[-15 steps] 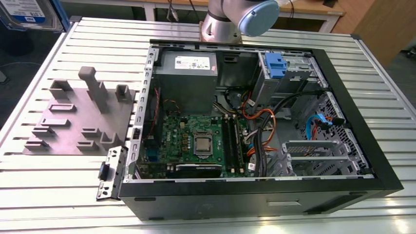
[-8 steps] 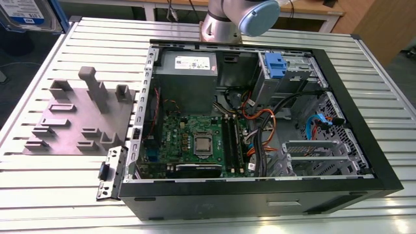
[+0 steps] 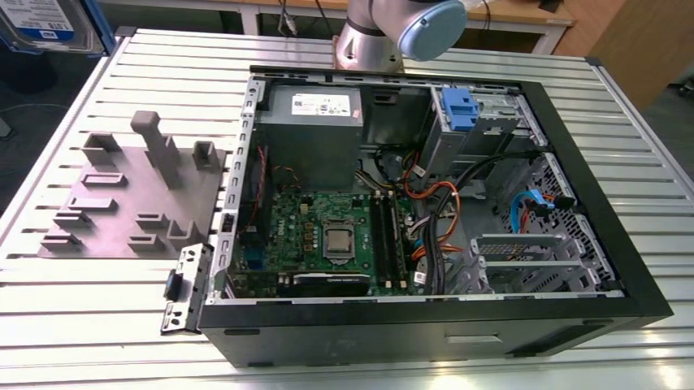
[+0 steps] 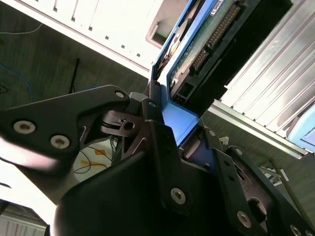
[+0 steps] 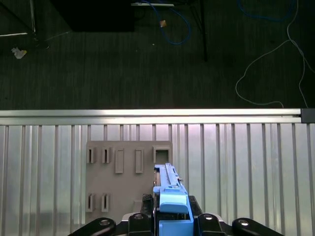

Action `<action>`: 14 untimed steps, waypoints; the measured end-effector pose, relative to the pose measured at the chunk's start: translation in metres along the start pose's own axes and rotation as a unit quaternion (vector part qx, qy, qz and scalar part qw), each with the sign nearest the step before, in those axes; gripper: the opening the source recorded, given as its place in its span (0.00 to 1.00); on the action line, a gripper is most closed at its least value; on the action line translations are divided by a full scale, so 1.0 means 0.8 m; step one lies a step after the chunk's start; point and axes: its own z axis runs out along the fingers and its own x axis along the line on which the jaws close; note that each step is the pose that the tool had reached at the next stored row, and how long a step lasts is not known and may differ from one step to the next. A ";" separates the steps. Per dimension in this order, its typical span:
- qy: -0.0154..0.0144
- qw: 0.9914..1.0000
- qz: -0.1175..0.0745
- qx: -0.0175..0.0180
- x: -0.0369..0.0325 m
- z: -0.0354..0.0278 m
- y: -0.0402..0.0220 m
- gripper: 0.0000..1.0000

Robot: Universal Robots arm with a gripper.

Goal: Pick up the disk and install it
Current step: 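Pick up the disk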

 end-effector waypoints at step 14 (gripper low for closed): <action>0.000 1.000 0.000 0.000 -0.0001 -0.0003 -0.0043 0.36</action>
